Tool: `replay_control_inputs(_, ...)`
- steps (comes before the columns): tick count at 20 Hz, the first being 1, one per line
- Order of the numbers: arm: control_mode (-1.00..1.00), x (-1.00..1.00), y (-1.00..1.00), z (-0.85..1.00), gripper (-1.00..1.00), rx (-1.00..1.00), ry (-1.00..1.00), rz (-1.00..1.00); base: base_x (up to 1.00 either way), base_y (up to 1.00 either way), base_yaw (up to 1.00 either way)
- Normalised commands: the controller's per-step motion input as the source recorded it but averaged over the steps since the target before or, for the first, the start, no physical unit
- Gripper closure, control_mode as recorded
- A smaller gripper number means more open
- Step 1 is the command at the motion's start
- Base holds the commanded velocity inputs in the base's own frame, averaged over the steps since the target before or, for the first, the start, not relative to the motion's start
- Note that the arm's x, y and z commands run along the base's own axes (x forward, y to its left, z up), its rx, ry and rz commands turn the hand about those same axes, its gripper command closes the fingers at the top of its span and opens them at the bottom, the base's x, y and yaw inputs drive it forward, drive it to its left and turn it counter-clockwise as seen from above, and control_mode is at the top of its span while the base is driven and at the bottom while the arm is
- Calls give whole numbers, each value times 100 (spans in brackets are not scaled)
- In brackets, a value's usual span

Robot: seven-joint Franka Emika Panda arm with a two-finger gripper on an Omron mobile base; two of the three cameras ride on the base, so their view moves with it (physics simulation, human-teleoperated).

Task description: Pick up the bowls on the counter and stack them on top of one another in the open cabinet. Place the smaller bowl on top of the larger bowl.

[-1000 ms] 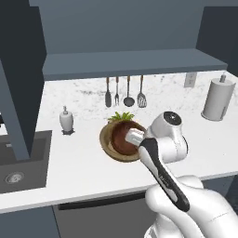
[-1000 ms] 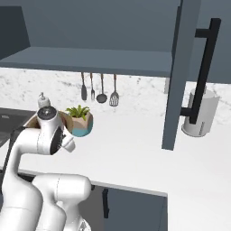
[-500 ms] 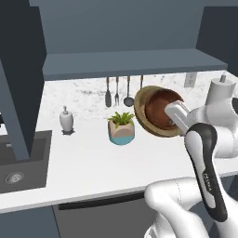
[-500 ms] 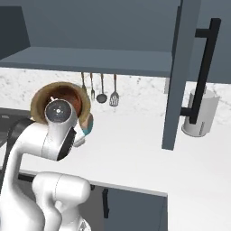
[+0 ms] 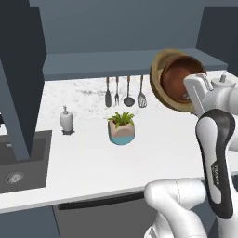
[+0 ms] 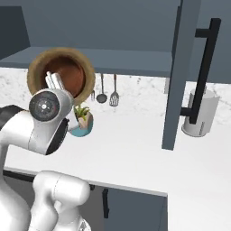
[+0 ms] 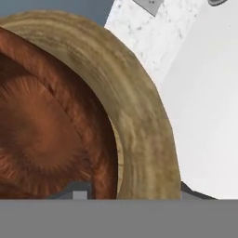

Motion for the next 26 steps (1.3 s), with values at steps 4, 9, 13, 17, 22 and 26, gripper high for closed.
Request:
replay_control_inputs(4, -100, 72, 0, 100, 100, 6, -2, -20, 0, 0, 0)
replay_control_inputs(9, -100, 100, 1, 77, 100, 2, 1, -16, 0, 0, 0)
replay_control_inputs(13, -100, 97, 2, -6, 100, -3, 11, -1, 0, 0, 0)
replay_control_inputs(17, -100, 96, 0, -29, 100, -7, 6, 0, 0, 0, 0)
replay_control_inputs(22, -100, 100, 0, -18, 100, 0, 0, 0, 0, 0, 0)
replay_control_inputs(26, -100, 100, 0, 0, 100, 0, 0, 0, 0, 0, 0)
